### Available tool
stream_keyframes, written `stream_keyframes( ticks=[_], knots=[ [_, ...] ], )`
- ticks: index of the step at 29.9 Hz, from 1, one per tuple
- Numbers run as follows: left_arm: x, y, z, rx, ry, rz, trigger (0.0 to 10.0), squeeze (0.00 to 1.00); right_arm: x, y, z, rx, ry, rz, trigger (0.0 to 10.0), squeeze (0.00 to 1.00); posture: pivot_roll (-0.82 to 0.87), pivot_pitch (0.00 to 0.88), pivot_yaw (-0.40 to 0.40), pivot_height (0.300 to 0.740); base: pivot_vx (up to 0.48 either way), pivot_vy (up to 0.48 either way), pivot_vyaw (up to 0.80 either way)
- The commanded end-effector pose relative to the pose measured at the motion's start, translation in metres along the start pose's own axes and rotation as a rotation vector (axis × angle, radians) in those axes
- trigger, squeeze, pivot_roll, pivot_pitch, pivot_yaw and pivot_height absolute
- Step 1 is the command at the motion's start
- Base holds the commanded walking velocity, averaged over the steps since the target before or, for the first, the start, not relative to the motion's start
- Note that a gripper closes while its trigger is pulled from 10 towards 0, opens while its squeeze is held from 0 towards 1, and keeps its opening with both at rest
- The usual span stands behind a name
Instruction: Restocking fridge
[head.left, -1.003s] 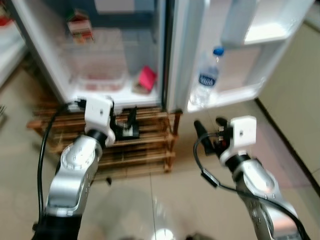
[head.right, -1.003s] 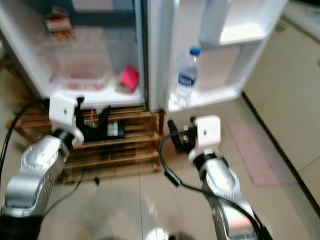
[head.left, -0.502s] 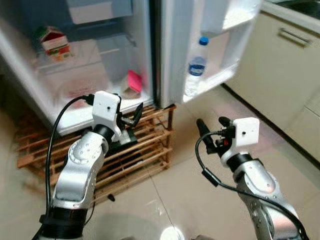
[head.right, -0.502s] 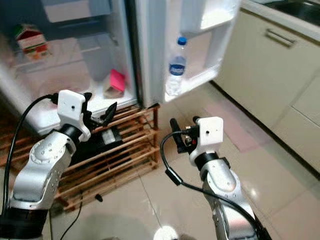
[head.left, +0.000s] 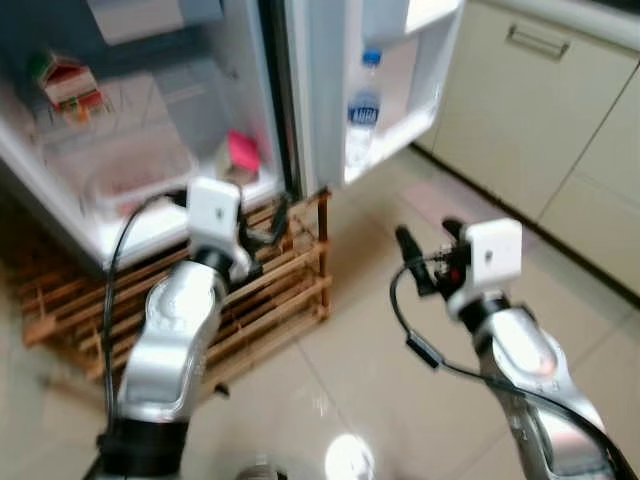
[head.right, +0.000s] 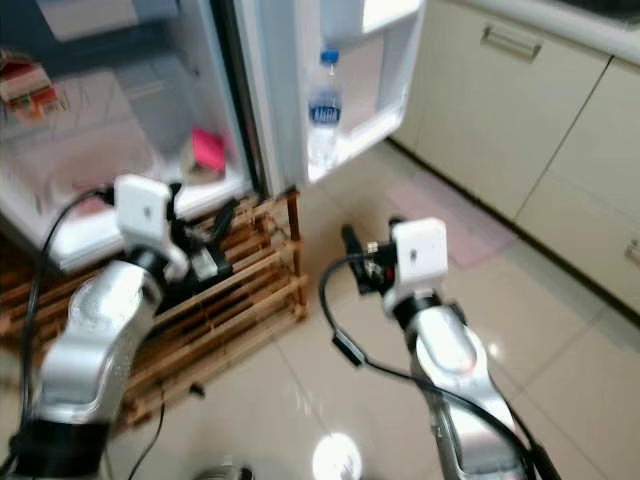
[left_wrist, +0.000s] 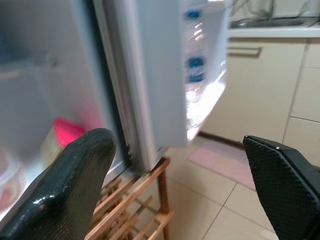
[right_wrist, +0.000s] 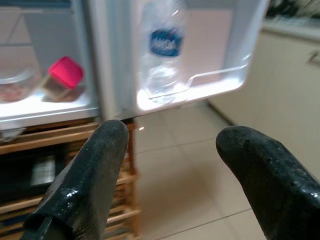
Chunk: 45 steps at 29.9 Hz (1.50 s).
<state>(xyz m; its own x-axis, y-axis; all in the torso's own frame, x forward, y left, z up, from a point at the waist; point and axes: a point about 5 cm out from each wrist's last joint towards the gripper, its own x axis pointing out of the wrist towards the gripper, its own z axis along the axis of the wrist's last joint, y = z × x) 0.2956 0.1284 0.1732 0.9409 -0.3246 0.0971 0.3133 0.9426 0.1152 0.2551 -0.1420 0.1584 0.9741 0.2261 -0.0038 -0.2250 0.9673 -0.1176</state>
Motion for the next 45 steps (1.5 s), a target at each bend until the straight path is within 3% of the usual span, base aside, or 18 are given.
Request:
stream_keyframes(
  ticks=[1, 12, 29, 37, 45],
  knots=[
    [-0.001, 0.008, 0.000, 0.039, 0.005, 0.026, 10.0, 0.00, 0.002, 0.005, 0.002, -0.014, -0.008, 0.022, 10.0, 0.00, 0.00, 0.061, 0.045, 0.740, 0.000, 0.000, 0.00],
    [0.007, 0.007, 0.005, 0.003, -0.014, 0.018, 10.0, 0.00, 0.010, 0.015, 0.005, -0.036, -0.020, 0.064, 10.0, 0.00, 0.01, 0.060, 0.049, 0.740, 0.397, 0.000, 0.69],
    [0.010, 0.005, 0.004, -0.012, -0.012, -0.012, 10.0, 0.00, 0.006, 0.013, 0.002, 0.028, -0.011, 0.073, 10.0, 0.00, 0.01, 0.056, 0.038, 0.740, 0.409, 0.000, 0.00],
    [-0.002, -0.005, -0.003, -0.055, 0.011, -0.123, 10.0, 0.00, -0.024, 0.010, 0.007, 0.019, -0.017, 0.081, 10.0, 0.00, 0.00, 0.055, 0.032, 0.740, 0.275, 0.000, -0.60],
    [-0.016, 0.009, -0.014, -0.052, 0.045, -0.129, 10.0, 0.00, -0.045, 0.010, 0.010, 0.026, 0.004, 0.098, 10.0, 0.00, -0.01, 0.047, 0.032, 0.740, 0.000, 0.000, 0.00]
  ],
)
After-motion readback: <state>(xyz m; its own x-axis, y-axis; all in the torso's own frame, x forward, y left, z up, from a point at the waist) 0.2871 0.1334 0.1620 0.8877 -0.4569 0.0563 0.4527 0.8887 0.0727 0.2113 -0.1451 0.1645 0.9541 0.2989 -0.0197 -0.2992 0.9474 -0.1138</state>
